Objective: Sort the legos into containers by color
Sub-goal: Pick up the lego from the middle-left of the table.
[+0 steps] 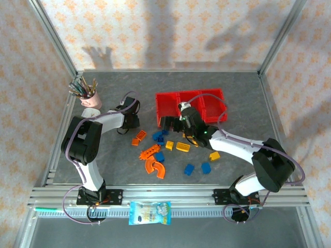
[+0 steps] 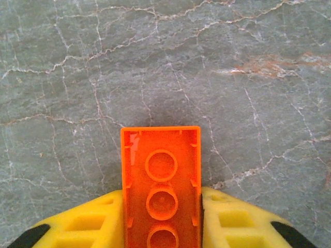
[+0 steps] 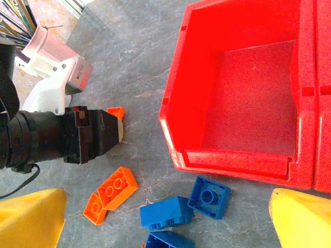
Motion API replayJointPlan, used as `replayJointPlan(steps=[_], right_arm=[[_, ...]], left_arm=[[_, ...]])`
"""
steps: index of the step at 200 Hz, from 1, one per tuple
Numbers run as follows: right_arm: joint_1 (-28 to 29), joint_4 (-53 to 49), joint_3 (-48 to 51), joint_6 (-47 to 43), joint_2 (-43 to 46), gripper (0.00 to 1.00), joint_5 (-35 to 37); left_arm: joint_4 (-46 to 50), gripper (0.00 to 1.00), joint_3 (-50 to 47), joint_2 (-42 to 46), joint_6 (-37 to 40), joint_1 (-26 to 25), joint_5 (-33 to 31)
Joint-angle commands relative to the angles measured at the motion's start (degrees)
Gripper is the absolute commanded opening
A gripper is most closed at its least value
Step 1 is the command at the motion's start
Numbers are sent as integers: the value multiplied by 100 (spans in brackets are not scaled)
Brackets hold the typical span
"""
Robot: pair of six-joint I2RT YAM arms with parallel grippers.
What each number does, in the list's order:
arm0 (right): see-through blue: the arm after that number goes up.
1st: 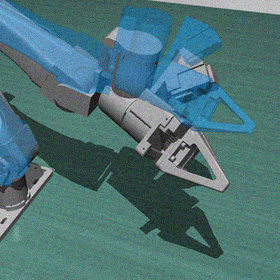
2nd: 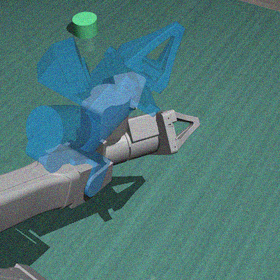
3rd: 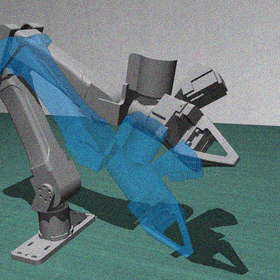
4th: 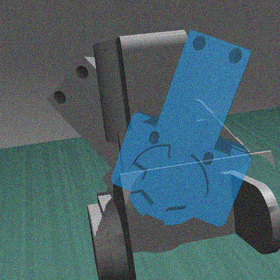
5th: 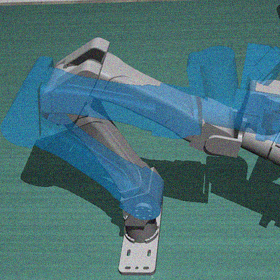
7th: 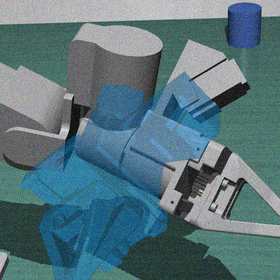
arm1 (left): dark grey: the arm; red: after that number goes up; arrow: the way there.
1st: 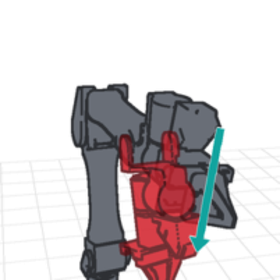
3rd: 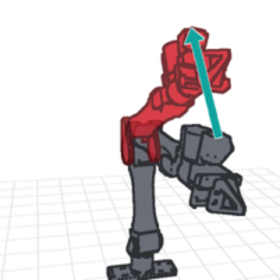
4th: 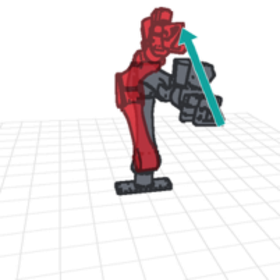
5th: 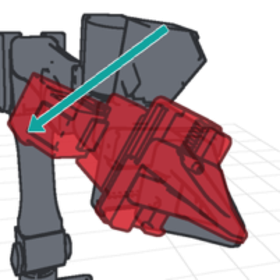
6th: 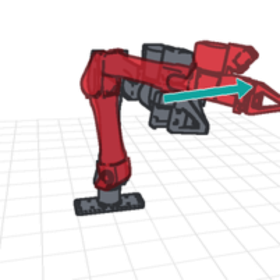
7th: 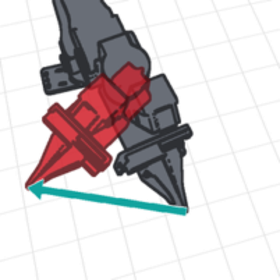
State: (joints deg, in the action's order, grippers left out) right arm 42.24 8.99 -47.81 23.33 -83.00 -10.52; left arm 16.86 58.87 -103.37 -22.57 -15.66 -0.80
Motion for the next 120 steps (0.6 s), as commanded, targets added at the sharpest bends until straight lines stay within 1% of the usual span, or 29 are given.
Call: replayJointPlan(steps=[1,38,68,88,120], right_arm=[[39,41,-218,-47,35,100,50],[22,-179,-398,-118,73,100,179],[-53,-425,-561,-168,154,100,276],[-146,-567,-581,-144,275,100,336],[-400,-785,-550,-140,548,100,355]], left_arm=[[243,28,-46,-45,7,46,-52],[309,20,19,187,-76,39,103],[291,16,34,585,-224,2,253],[364,15,164,835,-332,-126,326],[448,13,537,1146,-506,-548,331]])
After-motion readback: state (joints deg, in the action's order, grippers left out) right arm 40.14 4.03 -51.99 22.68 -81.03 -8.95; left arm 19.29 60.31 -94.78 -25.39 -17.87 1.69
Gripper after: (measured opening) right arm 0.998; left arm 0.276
